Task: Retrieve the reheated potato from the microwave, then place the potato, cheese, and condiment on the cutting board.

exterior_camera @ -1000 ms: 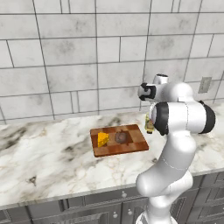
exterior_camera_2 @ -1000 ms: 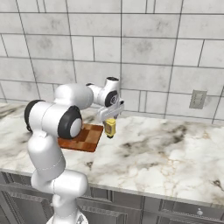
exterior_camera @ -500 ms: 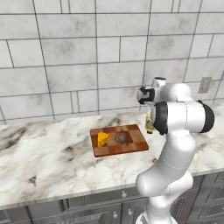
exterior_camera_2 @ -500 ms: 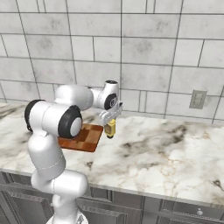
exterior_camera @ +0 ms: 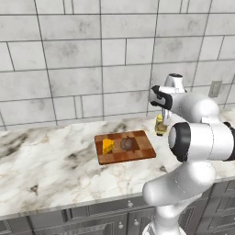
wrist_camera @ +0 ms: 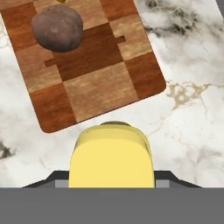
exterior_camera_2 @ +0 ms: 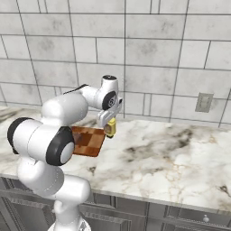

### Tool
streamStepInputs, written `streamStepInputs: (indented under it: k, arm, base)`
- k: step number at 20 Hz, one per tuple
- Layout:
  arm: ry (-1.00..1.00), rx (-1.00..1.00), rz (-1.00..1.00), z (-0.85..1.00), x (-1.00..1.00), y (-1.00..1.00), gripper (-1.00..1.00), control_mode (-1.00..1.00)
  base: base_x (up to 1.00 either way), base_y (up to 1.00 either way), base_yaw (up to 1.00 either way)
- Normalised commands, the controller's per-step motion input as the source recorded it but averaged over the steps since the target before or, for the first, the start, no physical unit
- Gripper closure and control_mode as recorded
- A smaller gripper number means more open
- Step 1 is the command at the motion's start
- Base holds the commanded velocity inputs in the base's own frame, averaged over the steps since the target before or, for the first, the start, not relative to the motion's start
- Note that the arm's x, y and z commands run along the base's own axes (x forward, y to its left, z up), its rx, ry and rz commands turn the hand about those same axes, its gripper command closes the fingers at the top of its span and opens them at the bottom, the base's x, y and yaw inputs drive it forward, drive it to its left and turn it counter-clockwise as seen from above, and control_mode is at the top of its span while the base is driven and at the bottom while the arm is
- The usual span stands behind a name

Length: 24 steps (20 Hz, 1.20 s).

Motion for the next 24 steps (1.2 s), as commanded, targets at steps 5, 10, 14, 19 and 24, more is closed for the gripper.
streamStepInputs:
  k: [5, 10, 14, 19, 24]
  arm:
    - [0.0, 0.0, 0.07, 0.1, -0.1, 0.5, 1.0, -1.0]
    - [0.0, 0.0, 0.08, 0.0, 0.01, 0.32, 1.0, -1.0]
    - [0.0, 0.0, 0.07, -0.05, 0.17, 0.23, 1.0, -1.0]
    - [0.0, 0.0, 0.06, -0.11, 0.09, 0.26, 1.0, -1.0]
    - [0.0, 0.0, 0.06, -0.25, 0.03, 0.18, 1.0, -1.0]
  base:
    - [0.0, 0.0, 0.0]
    - [0.0, 0.0, 0.0]
    - [0.0, 0.0, 0.0]
    - [0.0, 0.0, 0.0]
    - [0.0, 0.0, 0.0]
